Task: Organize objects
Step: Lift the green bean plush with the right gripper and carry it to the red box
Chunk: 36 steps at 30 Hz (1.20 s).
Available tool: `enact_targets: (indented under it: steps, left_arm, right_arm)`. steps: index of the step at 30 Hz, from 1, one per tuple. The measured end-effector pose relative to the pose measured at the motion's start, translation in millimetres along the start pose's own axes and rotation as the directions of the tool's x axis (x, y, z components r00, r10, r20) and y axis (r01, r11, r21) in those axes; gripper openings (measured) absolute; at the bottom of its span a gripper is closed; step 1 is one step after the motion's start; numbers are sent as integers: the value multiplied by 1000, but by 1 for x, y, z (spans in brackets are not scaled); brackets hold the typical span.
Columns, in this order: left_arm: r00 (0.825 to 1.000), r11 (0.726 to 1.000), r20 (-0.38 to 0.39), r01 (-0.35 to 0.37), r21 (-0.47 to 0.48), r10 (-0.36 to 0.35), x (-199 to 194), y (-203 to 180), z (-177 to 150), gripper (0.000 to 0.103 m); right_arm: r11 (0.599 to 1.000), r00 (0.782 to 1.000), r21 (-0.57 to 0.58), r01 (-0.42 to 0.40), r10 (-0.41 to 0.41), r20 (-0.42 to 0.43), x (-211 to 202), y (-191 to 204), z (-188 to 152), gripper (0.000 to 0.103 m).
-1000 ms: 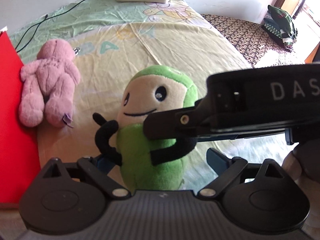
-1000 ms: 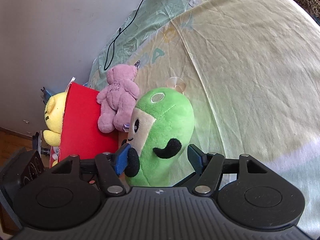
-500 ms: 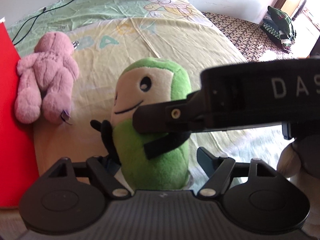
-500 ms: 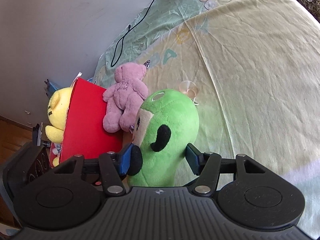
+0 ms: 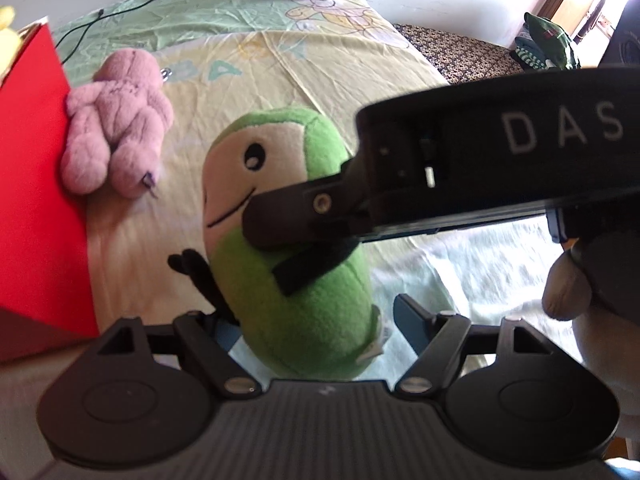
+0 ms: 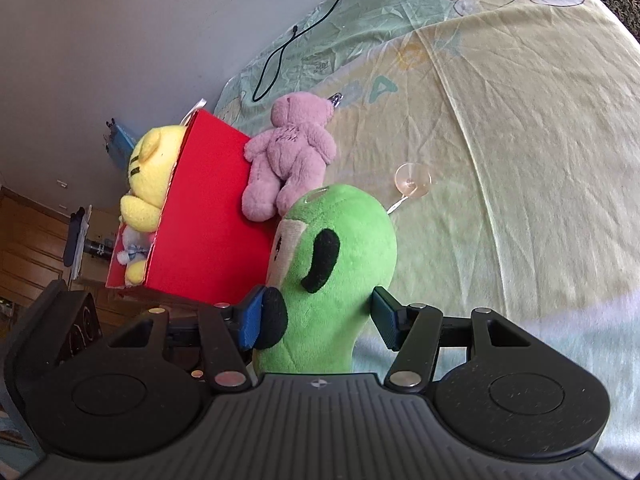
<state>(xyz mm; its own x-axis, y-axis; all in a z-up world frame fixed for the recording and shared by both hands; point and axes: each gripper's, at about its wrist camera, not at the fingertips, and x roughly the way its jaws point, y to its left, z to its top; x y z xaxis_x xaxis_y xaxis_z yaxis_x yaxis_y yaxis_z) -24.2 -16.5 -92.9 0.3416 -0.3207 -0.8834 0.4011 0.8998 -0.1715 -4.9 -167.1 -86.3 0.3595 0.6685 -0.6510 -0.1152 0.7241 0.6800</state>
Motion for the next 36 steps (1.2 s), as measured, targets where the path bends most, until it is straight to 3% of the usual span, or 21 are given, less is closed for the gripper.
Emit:
enact_targets:
  steps: [15, 28, 36]
  left_arm:
    - [995, 987, 26, -92, -130, 96, -53, 26, -65, 76]
    - [978, 925, 51, -176, -335, 205, -119, 80, -124, 76]
    - [955, 899, 124, -203, -388, 270, -171, 122, -140, 76]
  right_arm:
    - [979, 984, -175, -108, 80, -160, 28, 67, -33, 59]
    - [922, 921, -260, -287, 191, -341, 82, 145, -55, 59]
    - [873, 893, -304, -381, 262, -366, 110, 208, -55, 59]
